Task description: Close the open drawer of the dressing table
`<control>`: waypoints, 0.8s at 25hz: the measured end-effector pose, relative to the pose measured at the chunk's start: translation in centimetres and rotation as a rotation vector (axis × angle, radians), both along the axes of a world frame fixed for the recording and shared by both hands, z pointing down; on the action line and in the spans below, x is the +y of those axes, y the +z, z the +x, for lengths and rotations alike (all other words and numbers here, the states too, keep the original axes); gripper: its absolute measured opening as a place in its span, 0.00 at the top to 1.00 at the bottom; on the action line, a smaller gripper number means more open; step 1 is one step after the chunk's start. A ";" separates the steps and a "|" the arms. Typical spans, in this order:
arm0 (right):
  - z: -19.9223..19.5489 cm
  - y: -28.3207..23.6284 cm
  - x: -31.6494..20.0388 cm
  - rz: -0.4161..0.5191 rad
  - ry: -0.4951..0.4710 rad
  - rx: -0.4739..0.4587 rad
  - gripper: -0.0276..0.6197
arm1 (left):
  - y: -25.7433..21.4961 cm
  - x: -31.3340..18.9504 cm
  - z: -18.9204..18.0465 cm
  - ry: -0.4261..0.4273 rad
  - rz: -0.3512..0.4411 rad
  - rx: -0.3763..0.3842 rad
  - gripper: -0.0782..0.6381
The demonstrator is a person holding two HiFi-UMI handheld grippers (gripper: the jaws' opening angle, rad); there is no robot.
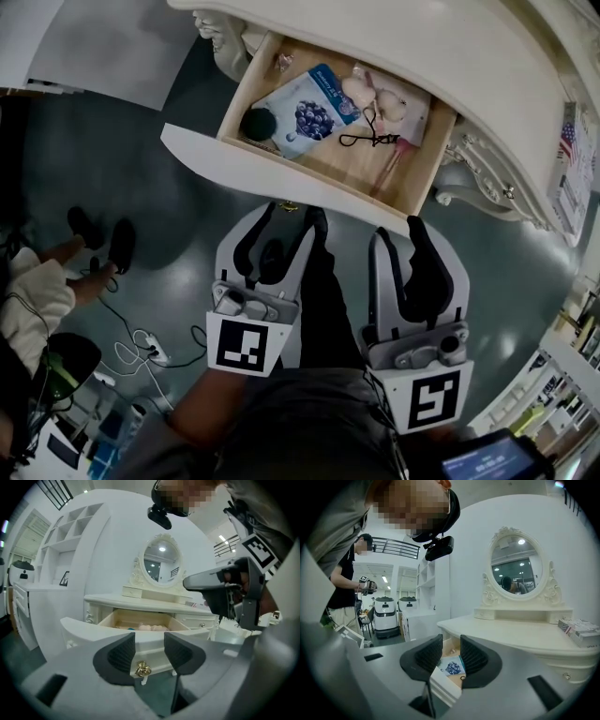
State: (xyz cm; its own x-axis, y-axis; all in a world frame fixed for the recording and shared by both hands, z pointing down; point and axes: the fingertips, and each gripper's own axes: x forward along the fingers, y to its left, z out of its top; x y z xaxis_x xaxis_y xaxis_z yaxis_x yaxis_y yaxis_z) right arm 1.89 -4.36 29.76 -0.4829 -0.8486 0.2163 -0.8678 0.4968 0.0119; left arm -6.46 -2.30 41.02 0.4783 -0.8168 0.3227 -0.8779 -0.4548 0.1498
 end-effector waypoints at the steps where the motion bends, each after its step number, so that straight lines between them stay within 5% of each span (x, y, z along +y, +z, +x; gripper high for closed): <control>1: 0.1 0.1 -0.2 -0.003 0.003 0.000 0.80 | 0.1 -0.2 0.0 -0.001 -0.002 0.001 0.61; 20: -0.1 0.2 -0.8 -0.004 0.020 -0.013 0.80 | 1.3 -1.0 -0.7 -0.017 -0.024 0.013 0.61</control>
